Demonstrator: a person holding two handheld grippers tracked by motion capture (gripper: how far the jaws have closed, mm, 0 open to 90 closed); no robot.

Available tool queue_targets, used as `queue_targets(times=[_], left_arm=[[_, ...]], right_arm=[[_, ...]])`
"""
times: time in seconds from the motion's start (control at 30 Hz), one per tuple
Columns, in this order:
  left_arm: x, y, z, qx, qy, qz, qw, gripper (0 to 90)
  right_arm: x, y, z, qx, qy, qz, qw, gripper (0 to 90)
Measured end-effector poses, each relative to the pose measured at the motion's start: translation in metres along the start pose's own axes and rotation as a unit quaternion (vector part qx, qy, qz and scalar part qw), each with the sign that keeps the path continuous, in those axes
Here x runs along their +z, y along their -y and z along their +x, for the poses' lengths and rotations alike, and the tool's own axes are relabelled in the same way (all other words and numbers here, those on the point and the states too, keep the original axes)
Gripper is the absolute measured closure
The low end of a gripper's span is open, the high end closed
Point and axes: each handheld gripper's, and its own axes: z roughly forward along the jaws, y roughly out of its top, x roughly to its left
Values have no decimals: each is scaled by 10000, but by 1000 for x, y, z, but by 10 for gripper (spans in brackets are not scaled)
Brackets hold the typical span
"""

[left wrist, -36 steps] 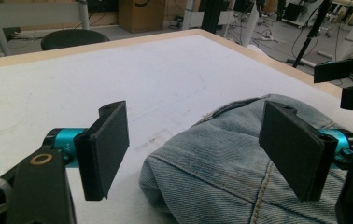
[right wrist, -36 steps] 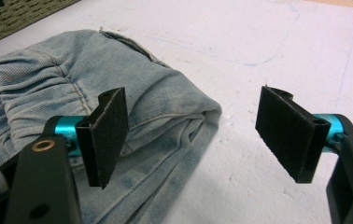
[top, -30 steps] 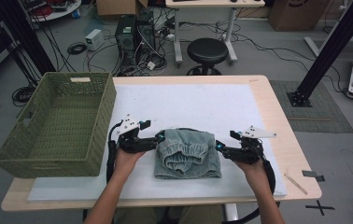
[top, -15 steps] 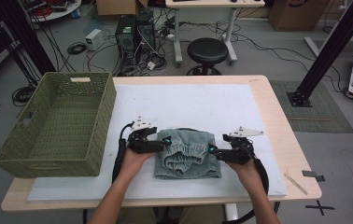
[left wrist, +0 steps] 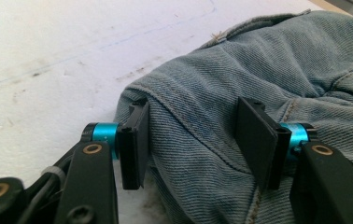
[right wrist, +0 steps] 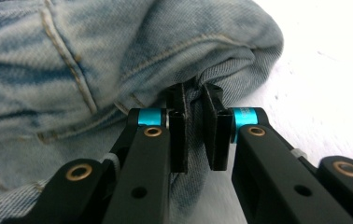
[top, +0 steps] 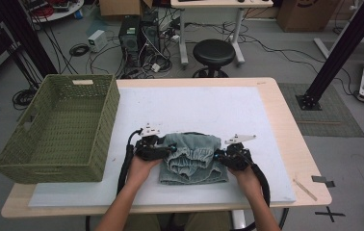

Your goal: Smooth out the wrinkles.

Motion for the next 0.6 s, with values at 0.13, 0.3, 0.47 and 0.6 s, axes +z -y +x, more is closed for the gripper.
queue_targets(times=[0.13, 0.3, 0.47, 0.6], left_arm=[[0, 0, 8, -31, -69, -92, 9999, 471], [-1, -6, 24, -26, -249, -171, 9995, 473], [0, -12, 39, 16, -269, -139, 9995, 473], [-1, -15, 45, 25, -332, -233, 9992, 467]], right_arm=[[8, -5, 0, 206, -57, -117, 9997, 831], [21, -16, 4, 326, -61, -194, 9993, 832], [32, -26, 12, 416, 10, -243, 9988, 831], [37, -31, 17, 440, 45, -237, 9987, 831]])
